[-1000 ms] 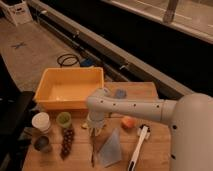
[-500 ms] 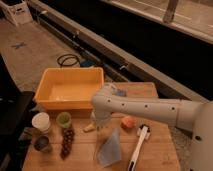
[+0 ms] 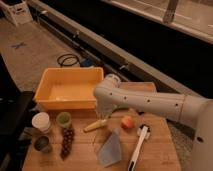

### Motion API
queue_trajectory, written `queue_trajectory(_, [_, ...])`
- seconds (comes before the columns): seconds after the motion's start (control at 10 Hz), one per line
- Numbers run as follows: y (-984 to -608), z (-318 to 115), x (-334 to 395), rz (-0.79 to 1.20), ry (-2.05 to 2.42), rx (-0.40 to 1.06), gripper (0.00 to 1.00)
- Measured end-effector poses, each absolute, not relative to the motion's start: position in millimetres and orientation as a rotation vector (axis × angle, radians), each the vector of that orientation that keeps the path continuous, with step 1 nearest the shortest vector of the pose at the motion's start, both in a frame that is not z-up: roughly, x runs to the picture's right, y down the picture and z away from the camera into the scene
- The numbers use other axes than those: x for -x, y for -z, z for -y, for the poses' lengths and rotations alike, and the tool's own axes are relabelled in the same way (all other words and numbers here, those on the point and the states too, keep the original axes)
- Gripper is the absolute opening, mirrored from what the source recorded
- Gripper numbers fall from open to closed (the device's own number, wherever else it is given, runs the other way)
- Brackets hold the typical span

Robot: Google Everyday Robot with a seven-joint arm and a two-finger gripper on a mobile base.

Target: Place fork in plastic cup

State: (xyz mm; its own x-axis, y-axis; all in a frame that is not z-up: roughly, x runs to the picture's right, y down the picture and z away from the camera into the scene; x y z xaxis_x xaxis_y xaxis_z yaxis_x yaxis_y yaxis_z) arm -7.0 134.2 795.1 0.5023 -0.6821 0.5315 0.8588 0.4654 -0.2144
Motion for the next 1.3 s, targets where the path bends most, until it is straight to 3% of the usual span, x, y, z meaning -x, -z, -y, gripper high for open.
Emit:
queue_trajectory(0.6, [-825, -10, -3, 0.228, 0.930, 0.377, 0.00])
queue_trajectory(1.3, [-826, -5, -5, 0.221, 0.928, 0.372, 0.00])
